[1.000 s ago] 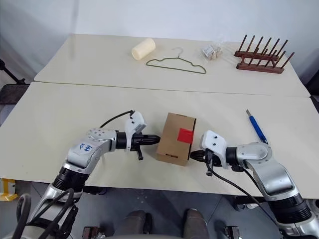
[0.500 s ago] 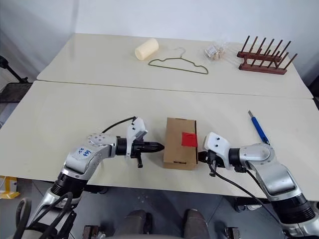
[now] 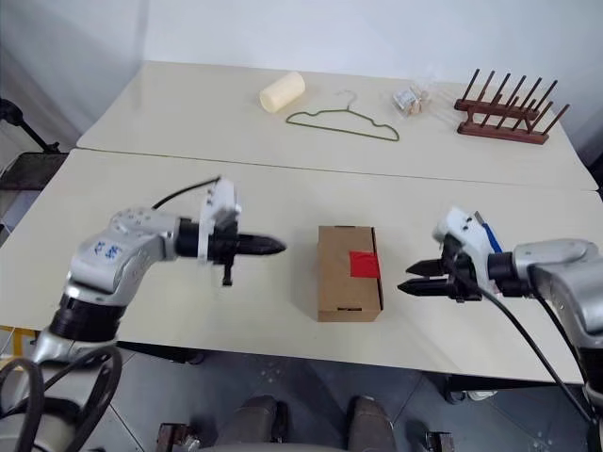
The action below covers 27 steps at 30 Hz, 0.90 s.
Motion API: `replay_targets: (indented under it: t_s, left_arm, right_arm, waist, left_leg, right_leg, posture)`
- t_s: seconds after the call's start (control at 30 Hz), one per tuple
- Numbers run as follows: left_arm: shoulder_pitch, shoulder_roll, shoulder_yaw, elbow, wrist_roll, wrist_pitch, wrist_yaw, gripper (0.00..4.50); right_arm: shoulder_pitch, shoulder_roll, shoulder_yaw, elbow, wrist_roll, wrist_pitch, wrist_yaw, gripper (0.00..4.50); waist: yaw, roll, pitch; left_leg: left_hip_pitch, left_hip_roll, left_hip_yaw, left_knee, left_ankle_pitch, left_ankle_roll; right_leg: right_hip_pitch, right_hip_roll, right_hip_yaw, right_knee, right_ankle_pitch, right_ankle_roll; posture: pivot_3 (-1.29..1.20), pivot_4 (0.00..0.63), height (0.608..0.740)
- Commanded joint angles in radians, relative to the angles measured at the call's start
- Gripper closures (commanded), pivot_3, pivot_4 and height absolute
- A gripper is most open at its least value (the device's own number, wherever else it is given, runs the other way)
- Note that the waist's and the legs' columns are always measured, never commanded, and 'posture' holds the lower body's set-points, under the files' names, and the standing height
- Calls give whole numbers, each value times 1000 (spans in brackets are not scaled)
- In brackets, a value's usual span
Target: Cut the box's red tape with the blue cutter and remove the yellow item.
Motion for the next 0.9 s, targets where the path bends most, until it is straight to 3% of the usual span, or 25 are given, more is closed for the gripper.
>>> replay_targets:
  t_s: [0.03, 0.1, 0.4, 0.57, 0.9]
  left_arm:
    - [-49, -63, -35, 40, 7, -56, 13, 4500]
    - [-67, -102, -94, 92, 57, -97, 22, 4500]
    - [-78, -209, -211, 193, 173, -178, 71, 4500]
    - [-65, -209, -234, 203, 199, -180, 67, 4500]
    - [-60, -203, -236, 215, 214, -178, 55, 4500]
  right_arm:
    - [-101, 34, -59, 5, 65, 167, -99, 811]
    - [-118, 55, -33, -1, 54, 199, -154, 129]
    - [-75, 168, -39, -47, 52, 281, -343, 129]
    - [-56, 227, -64, -54, 58, 298, -402, 129]
    - [-41, 194, -60, -28, 41, 257, -427, 129]
  waist:
    - [-3, 0, 0]
    - [-4, 0, 0]
    - [-5, 0, 0]
    - [-5, 0, 0]
    - [-5, 0, 0]
  left_leg:
    - [0, 0, 0, 0, 0, 0]
    - [1, 0, 0, -1, 0, 0]
    - [0, 0, 2, -2, 0, 0]
    - [0, 0, 2, -2, 0, 0]
    - [1, 0, 2, -2, 0, 0]
  right_leg:
    - [0, 0, 0, 0, 0, 0]
    - [0, 1, -1, 0, 0, 0]
    - [-3, 1, 0, 1, 0, 0]
    - [-3, 1, 1, 1, 0, 0]
    - [-2, 1, 1, 1, 0, 0]
  posture:
    - [0, 150, 740]
    - [0, 150, 740]
    - [0, 150, 740]
    - [0, 150, 740]
    - [0, 150, 740]
